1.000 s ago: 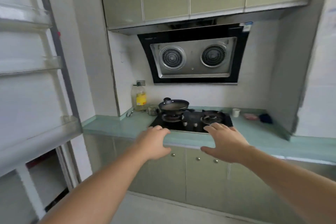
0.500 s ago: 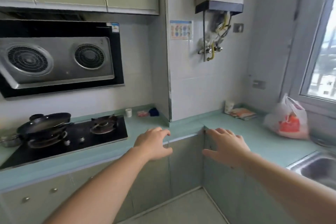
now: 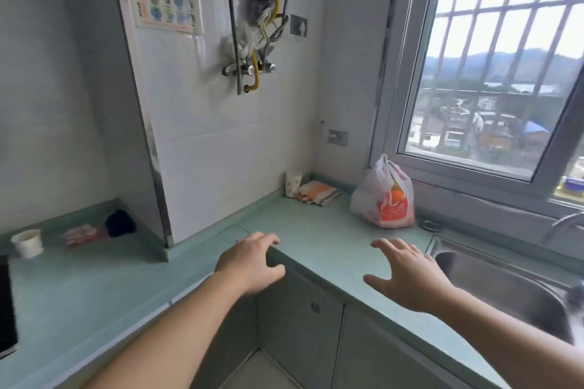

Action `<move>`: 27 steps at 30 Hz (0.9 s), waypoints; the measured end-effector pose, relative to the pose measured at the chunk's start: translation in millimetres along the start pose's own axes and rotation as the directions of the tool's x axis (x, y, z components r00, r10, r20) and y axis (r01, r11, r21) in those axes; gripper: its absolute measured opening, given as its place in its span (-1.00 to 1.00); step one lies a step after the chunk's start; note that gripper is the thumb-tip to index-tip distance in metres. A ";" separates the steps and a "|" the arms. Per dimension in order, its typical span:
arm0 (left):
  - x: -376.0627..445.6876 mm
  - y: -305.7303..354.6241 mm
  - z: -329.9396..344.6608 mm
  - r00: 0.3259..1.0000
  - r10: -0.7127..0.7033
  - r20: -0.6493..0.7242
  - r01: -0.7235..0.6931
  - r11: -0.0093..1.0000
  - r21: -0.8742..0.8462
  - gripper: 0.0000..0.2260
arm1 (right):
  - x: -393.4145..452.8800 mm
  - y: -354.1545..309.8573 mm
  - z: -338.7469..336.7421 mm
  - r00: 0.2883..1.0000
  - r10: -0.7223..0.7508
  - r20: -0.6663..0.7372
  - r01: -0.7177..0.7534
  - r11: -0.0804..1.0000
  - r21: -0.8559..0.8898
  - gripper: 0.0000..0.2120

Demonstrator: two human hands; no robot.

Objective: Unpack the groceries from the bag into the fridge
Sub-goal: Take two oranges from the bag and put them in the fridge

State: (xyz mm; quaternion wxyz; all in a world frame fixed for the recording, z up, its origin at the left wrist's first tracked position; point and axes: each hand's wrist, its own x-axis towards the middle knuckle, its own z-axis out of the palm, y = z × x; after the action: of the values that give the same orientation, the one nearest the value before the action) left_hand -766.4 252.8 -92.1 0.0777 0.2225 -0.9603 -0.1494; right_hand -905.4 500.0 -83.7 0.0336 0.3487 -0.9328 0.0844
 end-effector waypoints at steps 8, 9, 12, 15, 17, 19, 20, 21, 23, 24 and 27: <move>145.5 50.4 24.7 0.980 0.196 0.044 -0.193 0.979 -0.065 -0.54 | 83.2 62.5 8.9 0.982 0.188 -0.032 -0.189 0.980 -0.058 -0.36; 161.8 55.7 30.9 0.977 0.208 0.053 -0.204 0.977 -0.067 -0.54 | 94.7 72.0 12.4 0.979 0.203 -0.033 -0.205 0.977 -0.060 -0.36; 208.8 72.3 46.8 0.972 0.219 0.082 -0.214 0.974 -0.068 -0.55 | 131.7 102.4 19.8 0.969 0.244 -0.046 -0.244 0.970 -0.015 -0.40; 258.5 90.8 53.5 0.969 0.228 0.092 -0.225 0.973 -0.042 -0.56 | 174.5 131.7 21.5 0.957 0.286 -0.044 -0.284 0.958 0.047 -0.43; 293.0 104.7 58.8 0.968 0.235 0.084 -0.231 0.971 -0.056 -0.57 | 203.4 151.8 23.8 0.948 0.317 -0.029 -0.313 0.945 0.092 -0.44; 321.9 116.0 68.7 0.971 0.222 0.088 -0.212 0.971 -0.114 -0.58 | 228.1 170.6 29.1 0.939 0.343 -0.025 -0.336 0.930 0.147 -0.47; 336.2 121.7 74.7 0.969 0.228 0.094 -0.215 0.968 -0.132 -0.59 | 239.8 178.7 31.3 0.933 0.360 -0.015 -0.351 0.918 0.186 -0.47; 349.8 126.7 80.8 0.967 0.233 0.104 -0.217 0.966 -0.143 -0.59 | 250.5 185.4 33.1 0.927 0.374 0.007 -0.366 0.903 0.224 -0.47; 376.7 136.8 90.7 0.965 0.238 0.110 -0.215 0.958 -0.188 -0.61 | 271.6 197.9 34.9 0.917 0.398 0.036 -0.392 0.877 0.276 -0.46; 392.0 142.9 94.6 0.964 0.245 0.104 -0.220 0.953 -0.209 -0.62 | 283.6 205.3 34.7 0.911 0.411 0.033 -0.402 0.870 0.285 -0.47; 438.8 159.5 108.0 0.950 0.292 0.111 -0.263 0.939 -0.222 -0.63 | 320.5 224.1 33.5 0.892 0.451 0.011 -0.435 0.854 0.286 -0.48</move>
State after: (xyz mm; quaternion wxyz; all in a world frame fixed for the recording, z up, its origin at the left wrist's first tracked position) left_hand -1244.2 218.9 -106.4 0.0519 0.0642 -0.9646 -0.2503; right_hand -1294.4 453.7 -107.7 -0.0103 0.1232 -0.9650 0.2311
